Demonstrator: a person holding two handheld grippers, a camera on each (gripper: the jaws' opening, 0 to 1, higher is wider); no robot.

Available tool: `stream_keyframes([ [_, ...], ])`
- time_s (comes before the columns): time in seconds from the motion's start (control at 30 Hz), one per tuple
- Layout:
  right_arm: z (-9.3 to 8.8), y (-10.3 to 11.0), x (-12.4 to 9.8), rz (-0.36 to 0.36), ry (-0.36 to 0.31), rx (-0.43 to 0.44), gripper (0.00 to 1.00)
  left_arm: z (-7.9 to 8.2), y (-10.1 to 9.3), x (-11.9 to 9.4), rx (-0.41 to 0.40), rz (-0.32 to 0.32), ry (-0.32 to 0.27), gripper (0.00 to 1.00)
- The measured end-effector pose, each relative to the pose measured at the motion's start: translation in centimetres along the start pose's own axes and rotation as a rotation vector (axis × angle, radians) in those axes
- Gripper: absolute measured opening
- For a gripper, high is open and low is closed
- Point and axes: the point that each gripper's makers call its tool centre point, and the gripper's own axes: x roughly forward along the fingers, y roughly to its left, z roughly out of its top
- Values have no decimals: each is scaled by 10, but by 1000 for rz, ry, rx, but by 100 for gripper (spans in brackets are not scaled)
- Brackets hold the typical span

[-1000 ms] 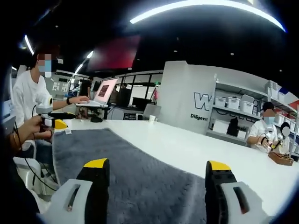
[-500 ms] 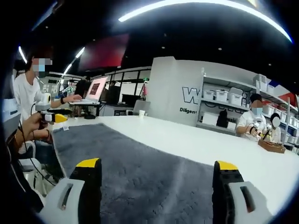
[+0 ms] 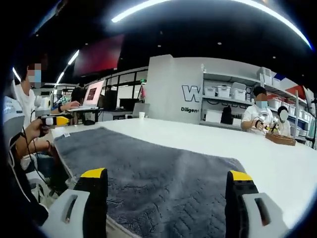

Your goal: Open the folded towel by lifting each exposed corner and separating the folded layers until the towel lies flat within the target outline without major curled edges

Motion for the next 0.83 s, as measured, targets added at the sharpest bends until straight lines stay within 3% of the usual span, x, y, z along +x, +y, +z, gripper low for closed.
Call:
stream_keyframes([
  [0.83, -2, 2, 0, 11, -4, 5, 96, -2, 0, -3, 6, 5, 10, 99],
])
